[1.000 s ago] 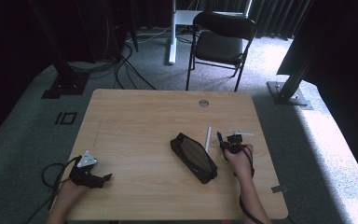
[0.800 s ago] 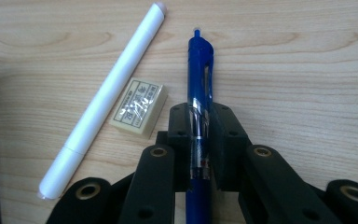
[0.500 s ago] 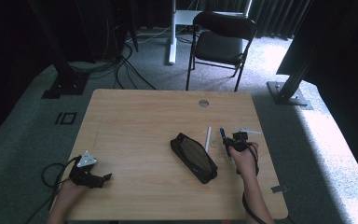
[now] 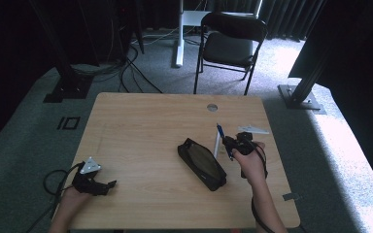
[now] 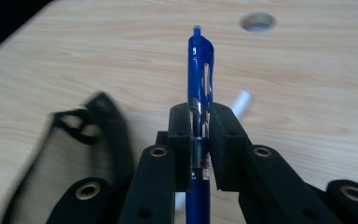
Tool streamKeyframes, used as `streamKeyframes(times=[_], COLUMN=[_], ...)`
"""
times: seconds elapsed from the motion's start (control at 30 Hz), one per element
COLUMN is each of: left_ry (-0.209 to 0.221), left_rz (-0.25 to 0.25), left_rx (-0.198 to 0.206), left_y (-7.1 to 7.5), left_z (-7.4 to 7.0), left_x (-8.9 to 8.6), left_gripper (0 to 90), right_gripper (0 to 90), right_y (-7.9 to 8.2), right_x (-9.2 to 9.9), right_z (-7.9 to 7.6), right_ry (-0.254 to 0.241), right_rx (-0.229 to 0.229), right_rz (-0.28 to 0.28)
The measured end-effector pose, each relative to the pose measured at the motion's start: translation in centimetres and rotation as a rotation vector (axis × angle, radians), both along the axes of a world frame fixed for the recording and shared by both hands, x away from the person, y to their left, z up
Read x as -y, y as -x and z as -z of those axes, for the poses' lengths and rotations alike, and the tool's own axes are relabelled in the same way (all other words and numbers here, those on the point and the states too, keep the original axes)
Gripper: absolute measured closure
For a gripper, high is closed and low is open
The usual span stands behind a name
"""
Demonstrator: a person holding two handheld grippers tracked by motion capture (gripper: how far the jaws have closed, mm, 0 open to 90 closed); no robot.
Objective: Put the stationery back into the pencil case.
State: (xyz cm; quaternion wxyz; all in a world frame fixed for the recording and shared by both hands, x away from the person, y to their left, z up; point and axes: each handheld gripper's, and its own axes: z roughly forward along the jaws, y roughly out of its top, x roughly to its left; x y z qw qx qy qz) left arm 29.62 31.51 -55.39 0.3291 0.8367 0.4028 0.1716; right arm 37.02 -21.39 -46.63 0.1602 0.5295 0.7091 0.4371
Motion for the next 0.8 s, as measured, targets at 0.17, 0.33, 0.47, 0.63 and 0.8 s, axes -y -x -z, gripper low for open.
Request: streamKeyframes(times=[0.17, 0.33, 0.47, 0.63, 0.8], left_ry=[0.000, 0.000, 0.000, 0.000, 0.000], left_rz=[0.000, 0.000, 0.000, 0.000, 0.000], left_rx=[0.000, 0.000, 0.000, 0.000, 0.000], left_y=[0.0, 0.0, 0.0, 0.0, 0.0], left_z=[0.0, 0.0, 0.0, 0.0, 0.0], left_x=[0.0, 0.0, 0.0, 0.0, 0.0], left_gripper=[1.6, 1.6, 1.7, 1.6, 1.6], right_gripper=[79.4, 79.4, 79.4, 79.4, 79.4], right_y=[0.8, 1.5, 1.8, 2.1, 2.3], right_x=[-1.7, -3.9, -5.2, -6.3, -6.8], right_z=[-1.3, -1.7, -1.3, -0.6, 0.2], right_ry=[0.005, -0.007, 0.017, 0.051, 0.099], right_rx=[0.021, 0.023, 0.018, -0.010, -0.051], right_rz=[-0.075, -0.159, -0.219, -0.278, -0.303])
